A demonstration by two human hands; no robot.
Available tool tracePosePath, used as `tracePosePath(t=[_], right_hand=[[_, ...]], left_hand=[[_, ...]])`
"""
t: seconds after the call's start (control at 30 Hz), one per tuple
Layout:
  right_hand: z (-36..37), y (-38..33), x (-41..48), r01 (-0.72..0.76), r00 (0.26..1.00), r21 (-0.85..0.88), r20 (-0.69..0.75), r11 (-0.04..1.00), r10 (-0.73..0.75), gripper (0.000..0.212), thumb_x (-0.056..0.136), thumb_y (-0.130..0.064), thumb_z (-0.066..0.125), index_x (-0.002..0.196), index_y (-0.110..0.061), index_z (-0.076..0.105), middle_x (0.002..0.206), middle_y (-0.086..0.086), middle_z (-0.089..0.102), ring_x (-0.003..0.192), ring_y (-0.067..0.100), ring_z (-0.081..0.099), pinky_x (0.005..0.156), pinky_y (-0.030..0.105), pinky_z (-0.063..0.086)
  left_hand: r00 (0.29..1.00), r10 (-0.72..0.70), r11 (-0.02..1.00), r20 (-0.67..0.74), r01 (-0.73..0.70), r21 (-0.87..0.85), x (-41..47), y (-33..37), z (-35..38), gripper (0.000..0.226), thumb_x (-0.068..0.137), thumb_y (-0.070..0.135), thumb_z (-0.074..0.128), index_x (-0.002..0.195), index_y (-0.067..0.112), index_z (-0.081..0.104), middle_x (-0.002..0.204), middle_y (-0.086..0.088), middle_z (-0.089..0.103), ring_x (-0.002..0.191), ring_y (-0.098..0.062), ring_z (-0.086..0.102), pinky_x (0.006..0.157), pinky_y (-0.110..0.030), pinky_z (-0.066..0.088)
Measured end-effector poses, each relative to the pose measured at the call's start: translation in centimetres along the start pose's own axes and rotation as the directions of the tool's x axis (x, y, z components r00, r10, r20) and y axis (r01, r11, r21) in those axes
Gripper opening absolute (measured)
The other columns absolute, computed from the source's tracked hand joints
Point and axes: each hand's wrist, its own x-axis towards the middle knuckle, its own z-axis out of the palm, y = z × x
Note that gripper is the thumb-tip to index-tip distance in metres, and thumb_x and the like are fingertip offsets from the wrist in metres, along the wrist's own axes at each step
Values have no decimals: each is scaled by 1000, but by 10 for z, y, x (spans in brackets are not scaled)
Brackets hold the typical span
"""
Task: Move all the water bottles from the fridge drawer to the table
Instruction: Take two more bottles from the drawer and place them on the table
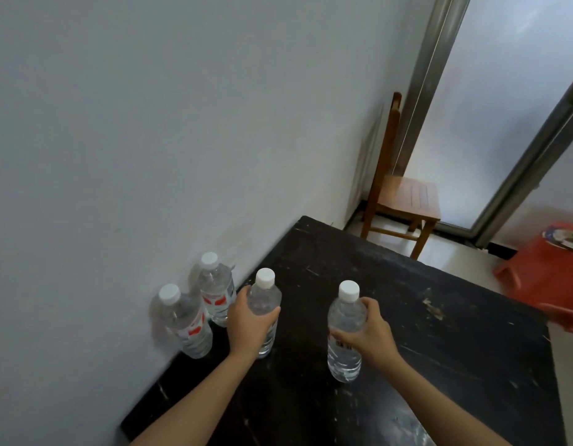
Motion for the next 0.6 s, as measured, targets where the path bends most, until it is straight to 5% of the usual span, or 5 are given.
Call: tracePosePath(t=[0.1,0.3,0.6], right_hand=[[7,-14,28,-28,999,-1,-15,1000,28,78,61,-25,85,120,-23,35,110,-3,51,98,14,52,88,36,50],[24,-45,85,-20,998,-7,-52,1000,20,83,63,-24,83,128,-22,31,130,7,49,119,25,51,92,41,48],[73,-75,168,-50,994,71,-96,996,57,80,64,-22,82,126,-22,32,132,9,46,122,28,48,95,45,46]], left_hand=[[1000,19,1000,-13,-19,20,28,5,9,54,65,21,81,112,12,54,108,-5,64,102,-20,58,90,-33,47],[999,-1,994,-44,6,106,82,17,21,52,63,21,79,108,10,53,100,-9,65,93,-26,61,71,-27,40],[991,-55,996,-120,64,70,119,19,30,65,61,1,75,120,8,48,111,-13,59,105,-31,53,94,-46,43]])
